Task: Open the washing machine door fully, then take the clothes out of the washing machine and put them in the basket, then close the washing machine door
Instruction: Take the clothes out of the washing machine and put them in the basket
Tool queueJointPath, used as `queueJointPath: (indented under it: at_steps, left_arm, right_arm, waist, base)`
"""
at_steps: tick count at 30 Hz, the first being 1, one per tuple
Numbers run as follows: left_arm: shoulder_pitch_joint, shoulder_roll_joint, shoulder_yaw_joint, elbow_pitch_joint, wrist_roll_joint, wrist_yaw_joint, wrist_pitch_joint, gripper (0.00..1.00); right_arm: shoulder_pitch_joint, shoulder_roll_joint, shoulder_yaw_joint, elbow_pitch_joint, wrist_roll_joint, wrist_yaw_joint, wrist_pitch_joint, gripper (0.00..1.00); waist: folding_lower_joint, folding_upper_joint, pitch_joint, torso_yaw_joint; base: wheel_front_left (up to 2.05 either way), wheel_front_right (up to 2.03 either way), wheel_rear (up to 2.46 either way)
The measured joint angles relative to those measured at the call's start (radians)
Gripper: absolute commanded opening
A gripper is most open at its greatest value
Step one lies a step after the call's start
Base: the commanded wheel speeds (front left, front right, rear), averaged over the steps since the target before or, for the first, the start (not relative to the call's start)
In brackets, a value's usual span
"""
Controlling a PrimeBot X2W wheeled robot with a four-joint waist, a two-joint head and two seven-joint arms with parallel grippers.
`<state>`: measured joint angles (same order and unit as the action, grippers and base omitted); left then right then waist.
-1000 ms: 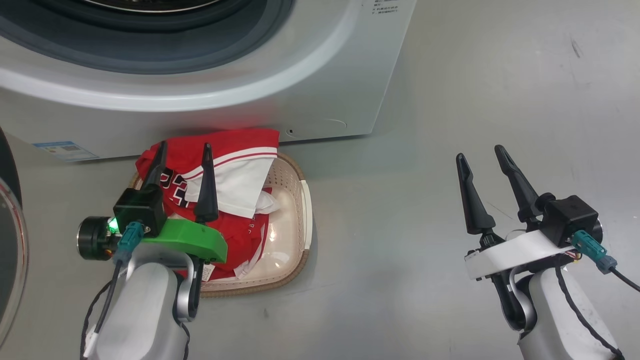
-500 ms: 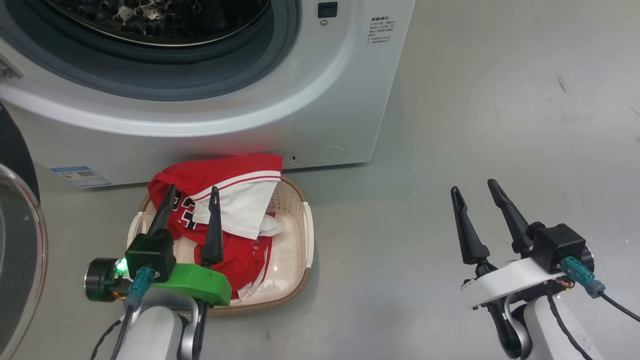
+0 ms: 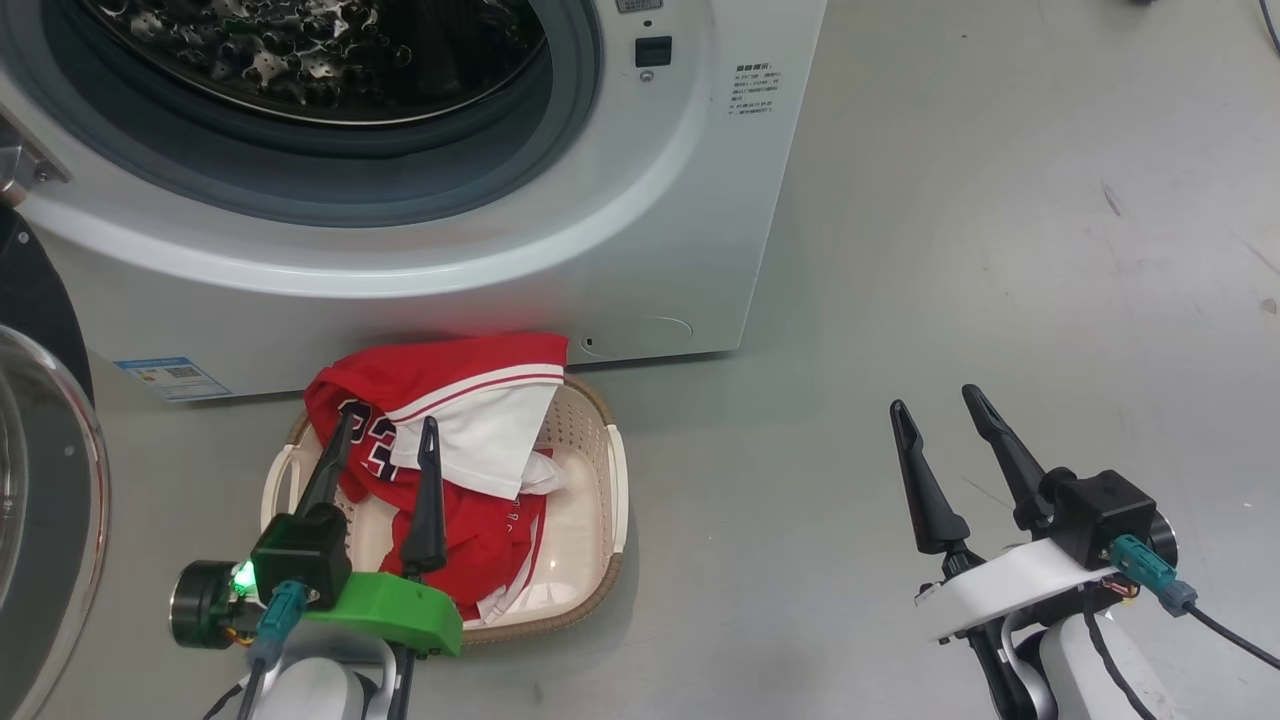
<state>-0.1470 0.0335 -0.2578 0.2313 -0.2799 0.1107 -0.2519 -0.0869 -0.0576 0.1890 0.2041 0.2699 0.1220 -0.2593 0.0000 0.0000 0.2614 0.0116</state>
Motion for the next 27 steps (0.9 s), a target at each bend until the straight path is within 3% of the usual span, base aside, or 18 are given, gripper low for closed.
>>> queueJointPath:
  at_steps: [27]
  left_arm:
    - [0.046,0.001,-0.005,-0.044,0.007,0.007,0.002,1.00]
  right_arm:
    - [0.013,0.004,0.004,-0.011,-0.001,0.000,0.000,1.00]
  waist:
    - [0.0000,0.0000,0.007,0.000]
  base:
    - [0.00,0.00,0.00]
